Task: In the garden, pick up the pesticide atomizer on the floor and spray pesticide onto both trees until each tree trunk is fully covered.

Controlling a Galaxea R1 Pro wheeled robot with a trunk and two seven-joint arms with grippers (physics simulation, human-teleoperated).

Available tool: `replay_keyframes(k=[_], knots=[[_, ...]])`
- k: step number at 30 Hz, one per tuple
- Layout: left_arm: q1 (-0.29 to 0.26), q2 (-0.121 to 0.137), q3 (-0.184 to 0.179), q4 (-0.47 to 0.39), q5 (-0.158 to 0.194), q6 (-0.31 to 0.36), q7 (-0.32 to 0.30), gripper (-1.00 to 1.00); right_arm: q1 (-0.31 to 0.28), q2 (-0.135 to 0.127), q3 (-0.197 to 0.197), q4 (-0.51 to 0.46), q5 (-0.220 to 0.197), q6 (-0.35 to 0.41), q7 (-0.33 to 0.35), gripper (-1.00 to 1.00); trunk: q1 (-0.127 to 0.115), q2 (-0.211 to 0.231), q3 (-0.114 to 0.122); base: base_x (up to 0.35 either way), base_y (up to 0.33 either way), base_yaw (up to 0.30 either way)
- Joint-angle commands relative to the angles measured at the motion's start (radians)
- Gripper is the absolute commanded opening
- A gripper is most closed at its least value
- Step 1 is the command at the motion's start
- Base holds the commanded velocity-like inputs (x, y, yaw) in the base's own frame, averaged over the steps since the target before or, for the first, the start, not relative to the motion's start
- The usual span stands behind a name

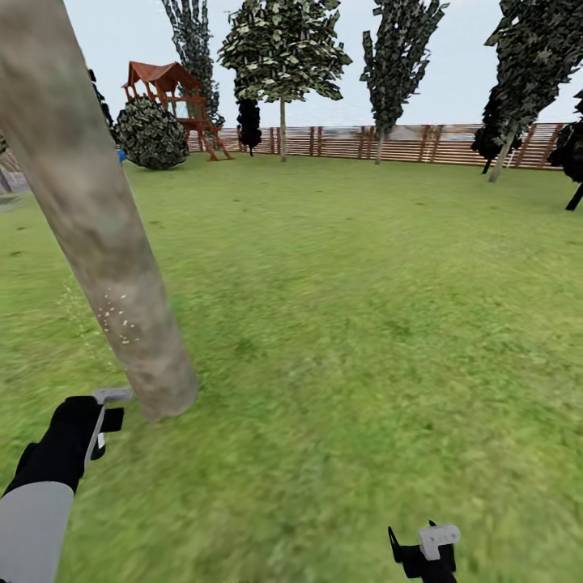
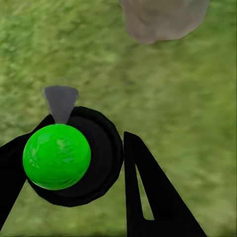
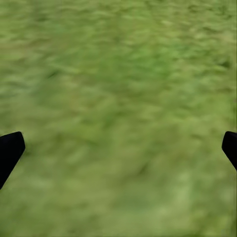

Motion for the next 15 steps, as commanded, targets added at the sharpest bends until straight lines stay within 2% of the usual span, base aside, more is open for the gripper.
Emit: replay_keyframes(k=[1, 5, 6, 9, 15], knots=[[0.002, -0.001, 0.000, 0.001, -0.001, -0.001, 0.000, -1.00, 0.000, 0.000, 0.000, 0.000, 0.000, 0.000, 0.000, 1.00, 0.000, 0.000, 0.000, 0.000, 0.000, 0.278], [0.020, -0.008, -0.003, 0.020, 0.000, -0.030, 0.000, -1.00, 0.000, 0.000, 0.000, 0.000, 0.000, 0.000, 0.000, 1.00, 0.000, 0.000, 0.000, 0.021, -0.018, 0.187], [0.023, -0.016, -0.006, 0.025, 0.000, -0.070, 0.005, -1.00, 0.000, 0.000, 0.000, 0.000, 0.000, 0.000, 0.000, 1.00, 0.000, 0.000, 0.000, 0.160, -0.155, 0.026], [0.024, -0.035, -0.008, 0.035, -0.001, -0.094, 0.031, -1.00, 0.000, 0.000, 0.000, 0.000, 0.000, 0.000, 0.000, 1.00, 0.000, 0.000, 0.000, 0.186, -0.183, 0.010], [0.026, -0.037, -0.005, 0.038, -0.001, -0.103, 0.055, -1.00, 0.000, -0.001, 0.000, 0.000, 0.000, 0.000, 0.000, 1.00, 0.000, 0.000, 0.000, 0.128, -0.236, 0.000]])
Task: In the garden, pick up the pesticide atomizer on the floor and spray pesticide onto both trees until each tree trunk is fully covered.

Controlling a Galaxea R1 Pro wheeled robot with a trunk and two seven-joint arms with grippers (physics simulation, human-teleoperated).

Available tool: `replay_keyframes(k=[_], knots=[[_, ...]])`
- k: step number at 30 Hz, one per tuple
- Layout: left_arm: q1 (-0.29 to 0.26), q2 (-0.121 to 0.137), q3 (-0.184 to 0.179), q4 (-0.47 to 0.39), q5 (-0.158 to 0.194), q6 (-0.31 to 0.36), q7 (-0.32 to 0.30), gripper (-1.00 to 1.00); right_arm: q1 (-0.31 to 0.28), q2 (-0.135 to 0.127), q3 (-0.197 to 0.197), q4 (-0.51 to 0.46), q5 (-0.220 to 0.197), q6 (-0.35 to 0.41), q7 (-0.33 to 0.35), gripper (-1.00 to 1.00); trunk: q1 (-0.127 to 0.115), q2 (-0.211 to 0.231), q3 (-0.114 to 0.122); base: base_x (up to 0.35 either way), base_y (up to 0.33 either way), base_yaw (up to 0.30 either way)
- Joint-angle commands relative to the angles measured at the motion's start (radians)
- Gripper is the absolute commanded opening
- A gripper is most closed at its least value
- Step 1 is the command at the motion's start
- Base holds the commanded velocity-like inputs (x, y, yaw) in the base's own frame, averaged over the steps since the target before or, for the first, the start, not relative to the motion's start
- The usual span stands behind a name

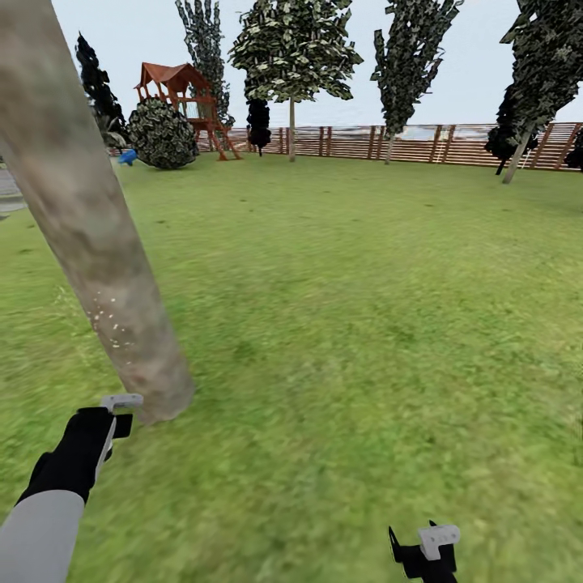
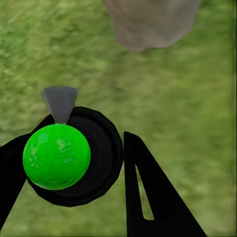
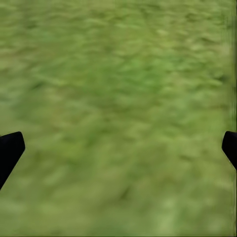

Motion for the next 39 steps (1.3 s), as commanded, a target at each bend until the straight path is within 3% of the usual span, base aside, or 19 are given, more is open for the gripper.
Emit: replay_keyframes(k=[1, 6, 15, 23, 39], knots=[[0.000, 0.004, 0.003, 0.001, -0.001, 0.000, 0.000, -1.00, 0.000, 0.000, 0.000, 0.000, 0.000, 0.000, 0.000, 1.00, 0.000, 0.000, 0.000, 0.010, -0.272, 0.000], [0.011, 0.013, 0.008, 0.003, 0.001, -0.001, 0.001, -1.00, 0.000, 0.001, 0.000, 0.000, 0.000, 0.000, 0.000, 1.00, 0.000, 0.000, 0.000, 0.002, -0.274, 0.016], [0.026, 0.015, 0.023, 0.001, 0.002, -0.002, 0.001, -1.00, 0.000, 0.001, 0.000, 0.000, 0.000, 0.000, 0.000, 1.00, 0.000, 0.000, 0.000, 0.000, -0.275, 0.252], [0.026, 0.005, 0.020, 0.001, 0.006, -0.004, 0.000, -1.00, 0.000, 0.001, 0.000, 0.000, 0.000, 0.000, 0.000, 1.00, 0.000, 0.000, 0.000, 0.109, -0.263, 0.252], [0.026, 0.002, 0.021, 0.000, 0.007, -0.004, -0.001, -1.00, 0.000, 0.001, 0.001, 0.000, 0.001, 0.000, 0.000, 1.00, 0.000, 0.000, 0.000, 0.165, -0.240, 0.011]])
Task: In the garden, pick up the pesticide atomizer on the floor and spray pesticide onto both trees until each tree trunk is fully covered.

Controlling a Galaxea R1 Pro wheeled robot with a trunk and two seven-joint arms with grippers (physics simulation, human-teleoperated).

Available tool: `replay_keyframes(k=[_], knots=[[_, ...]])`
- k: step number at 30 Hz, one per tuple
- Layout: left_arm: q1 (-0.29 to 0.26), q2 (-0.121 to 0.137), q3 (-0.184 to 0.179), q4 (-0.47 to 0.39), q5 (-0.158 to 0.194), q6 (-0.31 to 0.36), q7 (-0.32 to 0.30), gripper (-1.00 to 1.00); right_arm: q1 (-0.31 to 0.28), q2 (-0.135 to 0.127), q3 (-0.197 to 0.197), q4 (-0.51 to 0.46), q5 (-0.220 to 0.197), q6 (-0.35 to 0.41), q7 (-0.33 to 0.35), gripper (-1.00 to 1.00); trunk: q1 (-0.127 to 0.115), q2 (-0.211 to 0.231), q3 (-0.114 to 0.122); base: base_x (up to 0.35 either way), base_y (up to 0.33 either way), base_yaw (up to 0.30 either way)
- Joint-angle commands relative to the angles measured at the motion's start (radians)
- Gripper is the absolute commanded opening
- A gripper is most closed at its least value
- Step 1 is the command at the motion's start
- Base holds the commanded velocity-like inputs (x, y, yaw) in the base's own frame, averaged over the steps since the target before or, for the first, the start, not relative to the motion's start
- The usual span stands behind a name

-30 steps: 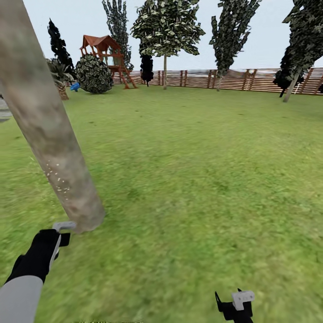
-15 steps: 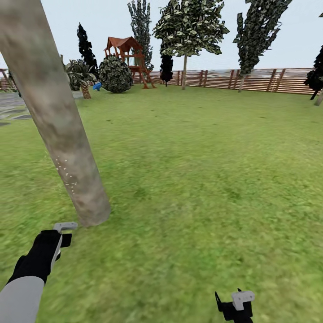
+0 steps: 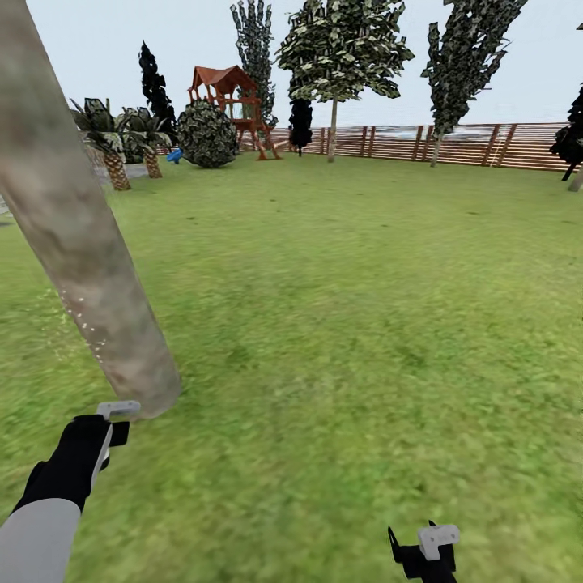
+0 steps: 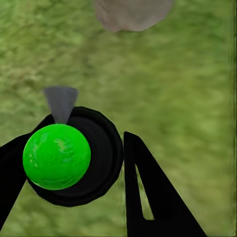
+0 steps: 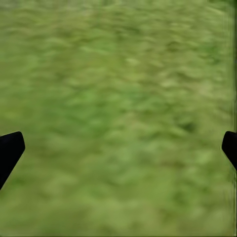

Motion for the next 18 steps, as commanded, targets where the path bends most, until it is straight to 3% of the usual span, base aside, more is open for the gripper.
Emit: replay_keyframes(k=[1, 8, 18], knots=[[0.000, 0.001, 0.000, 0.000, -0.001, 0.000, 0.000, -1.00, 0.000, 0.000, 0.000, 0.000, 0.000, 0.000, 0.000, 1.00, 0.000, 0.000, 0.000, 0.097, -0.265, 0.000], [0.000, 0.001, 0.000, 0.000, -0.001, 0.001, 0.000, -1.00, 0.000, 0.000, 0.000, 0.000, 0.000, 0.000, 0.000, 1.00, 0.000, 0.000, 0.000, 0.088, -0.269, 0.060], [0.000, 0.004, 0.001, 0.000, -0.001, 0.002, 0.000, -1.00, 0.000, 0.001, 0.000, 0.000, 0.000, 0.000, 0.000, 1.00, 0.000, 0.000, 0.000, 0.173, -0.237, 0.260]])
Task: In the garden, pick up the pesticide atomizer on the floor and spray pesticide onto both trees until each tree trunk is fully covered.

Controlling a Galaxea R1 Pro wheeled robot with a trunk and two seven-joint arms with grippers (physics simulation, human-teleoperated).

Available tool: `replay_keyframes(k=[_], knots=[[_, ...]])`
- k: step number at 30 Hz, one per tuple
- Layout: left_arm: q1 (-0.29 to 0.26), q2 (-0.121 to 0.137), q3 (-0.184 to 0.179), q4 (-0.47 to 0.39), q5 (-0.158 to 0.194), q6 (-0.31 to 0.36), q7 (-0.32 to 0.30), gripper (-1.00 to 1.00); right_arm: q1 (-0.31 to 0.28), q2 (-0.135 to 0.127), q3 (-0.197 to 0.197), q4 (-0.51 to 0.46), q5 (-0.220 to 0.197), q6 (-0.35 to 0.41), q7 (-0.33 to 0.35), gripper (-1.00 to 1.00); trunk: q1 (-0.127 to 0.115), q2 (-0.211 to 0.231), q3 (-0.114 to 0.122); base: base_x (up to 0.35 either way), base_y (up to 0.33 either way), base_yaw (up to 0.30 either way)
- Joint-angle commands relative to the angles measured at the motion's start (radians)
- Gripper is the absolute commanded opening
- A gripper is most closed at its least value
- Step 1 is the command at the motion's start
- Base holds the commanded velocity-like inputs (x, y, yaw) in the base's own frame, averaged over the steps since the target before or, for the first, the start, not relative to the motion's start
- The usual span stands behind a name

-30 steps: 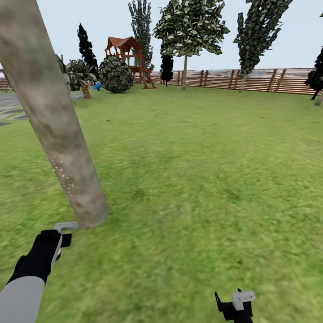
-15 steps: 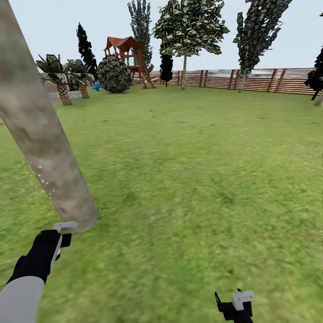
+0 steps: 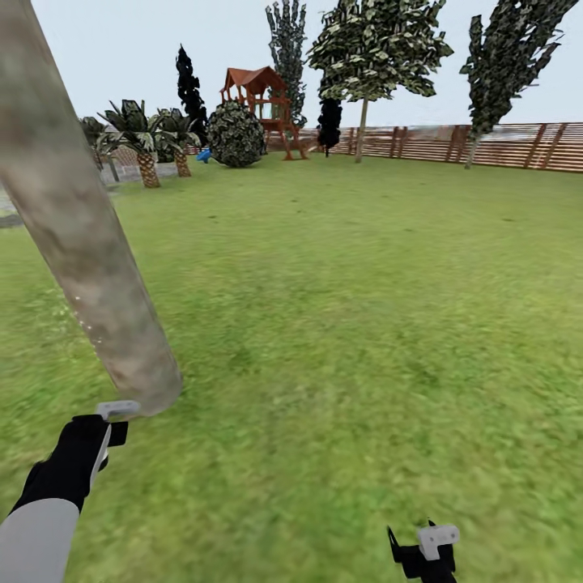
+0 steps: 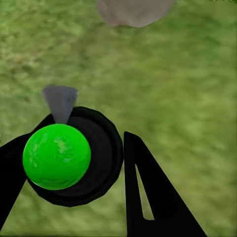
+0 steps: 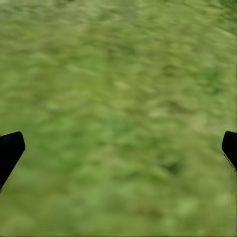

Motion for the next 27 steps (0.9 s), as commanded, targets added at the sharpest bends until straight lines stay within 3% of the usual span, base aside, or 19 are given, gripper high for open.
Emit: replay_keyframes(k=[1, 14, 18, 19, 22, 24, 27], knots=[[0.000, 0.000, 0.000, 0.000, -0.001, 0.000, 0.000, -1.00, 0.000, 0.000, 0.000, 0.000, 0.000, 0.000, 0.000, 1.00, 0.000, 0.000, 0.000, 0.235, -0.192, 0.276], [0.000, 0.001, 0.000, 0.000, -0.001, 0.000, 0.000, -1.00, 0.000, 0.000, 0.000, 0.000, -0.001, 0.000, 0.000, 1.00, 0.000, 0.000, 0.000, 0.250, -0.179, 0.276], [0.000, 0.000, 0.000, 0.000, 0.002, 0.000, 0.000, -1.00, 0.000, -0.002, -0.004, -0.003, -0.002, 0.000, -0.008, 1.00, 0.000, 0.000, 0.000, 0.168, -0.078, 0.082], [0.000, -0.003, 0.001, 0.000, 0.003, -0.001, 0.000, -1.00, 0.000, 0.000, -0.006, -0.016, -0.003, 0.001, -0.037, 1.00, 0.000, 0.000, 0.000, 0.026, -0.011, 0.011], [0.000, -0.005, 0.003, 0.000, 0.005, -0.016, 0.000, -1.00, 0.000, 0.028, -0.002, -0.147, -0.004, 0.007, -0.163, 1.00, 0.000, 0.000, 0.000, 0.008, -0.003, 0.003], [-0.007, -0.007, -0.001, -0.004, 0.005, -0.051, -0.009, -1.00, 0.000, 0.061, 0.001, -0.238, -0.002, 0.007, -0.194, 1.00, 0.000, 0.000, 0.000, 0.001, 0.000, 0.000], [-0.015, -0.009, -0.010, -0.001, 0.004, -0.054, -0.030, -1.00, 0.000, 0.070, 0.008, -0.261, 0.002, 0.007, -0.199, 1.00, 0.000, 0.000, 0.000, 0.000, 0.000, 0.000]])
